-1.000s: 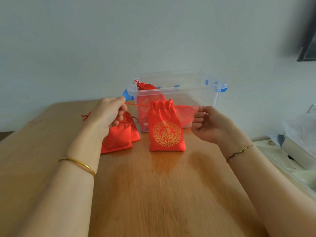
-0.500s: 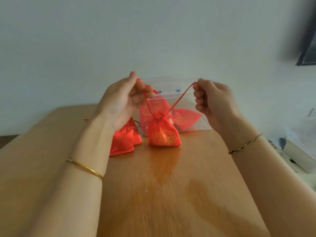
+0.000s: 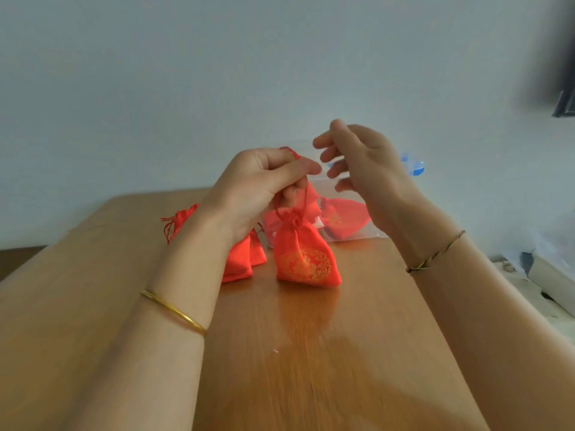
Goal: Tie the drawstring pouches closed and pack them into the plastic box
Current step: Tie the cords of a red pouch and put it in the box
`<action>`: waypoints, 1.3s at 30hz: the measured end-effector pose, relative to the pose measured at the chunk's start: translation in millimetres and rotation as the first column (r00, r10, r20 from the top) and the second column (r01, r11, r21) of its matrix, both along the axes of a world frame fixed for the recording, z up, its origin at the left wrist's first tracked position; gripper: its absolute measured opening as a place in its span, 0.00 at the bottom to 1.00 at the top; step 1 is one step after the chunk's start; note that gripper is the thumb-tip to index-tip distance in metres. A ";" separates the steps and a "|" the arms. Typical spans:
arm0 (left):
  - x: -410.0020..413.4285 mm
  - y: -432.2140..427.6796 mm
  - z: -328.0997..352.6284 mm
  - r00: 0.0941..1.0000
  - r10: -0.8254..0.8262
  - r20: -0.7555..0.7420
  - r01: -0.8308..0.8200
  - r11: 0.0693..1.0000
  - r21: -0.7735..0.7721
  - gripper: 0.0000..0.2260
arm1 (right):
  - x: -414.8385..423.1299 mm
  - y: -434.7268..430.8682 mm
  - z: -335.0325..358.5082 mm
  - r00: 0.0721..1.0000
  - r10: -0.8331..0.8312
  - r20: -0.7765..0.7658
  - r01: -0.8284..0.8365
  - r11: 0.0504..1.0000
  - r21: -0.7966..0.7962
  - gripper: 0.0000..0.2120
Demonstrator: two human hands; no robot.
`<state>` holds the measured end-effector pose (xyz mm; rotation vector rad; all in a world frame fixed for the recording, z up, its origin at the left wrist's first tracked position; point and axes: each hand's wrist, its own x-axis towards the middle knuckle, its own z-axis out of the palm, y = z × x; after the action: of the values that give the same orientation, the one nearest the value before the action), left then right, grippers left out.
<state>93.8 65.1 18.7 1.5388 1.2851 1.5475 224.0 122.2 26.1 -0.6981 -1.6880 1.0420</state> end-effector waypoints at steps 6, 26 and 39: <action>2.8 -0.4 0.0 0.991 -0.091 0.099 0.095 0.995 -0.039 0.07 | -0.9 -4.1 -19.4 0.984 0.159 0.082 -0.148 0.981 -0.122 0.16; 6.8 -1.7 -0.7 0.958 -0.002 -0.286 0.037 0.992 0.117 0.12 | 5.4 10.8 -33.0 0.964 0.260 -0.050 -0.265 0.933 -0.242 0.09; 1.0 10.8 -10.8 0.832 0.393 -0.392 -0.239 0.891 0.386 0.13 | 4.0 12.0 -37.4 0.909 0.374 -0.183 -0.412 0.872 -0.263 0.12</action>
<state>94.8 75.9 7.9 2.0810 1.6907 1.7274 227.9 134.2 -11.3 -0.4655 -1.6142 1.6216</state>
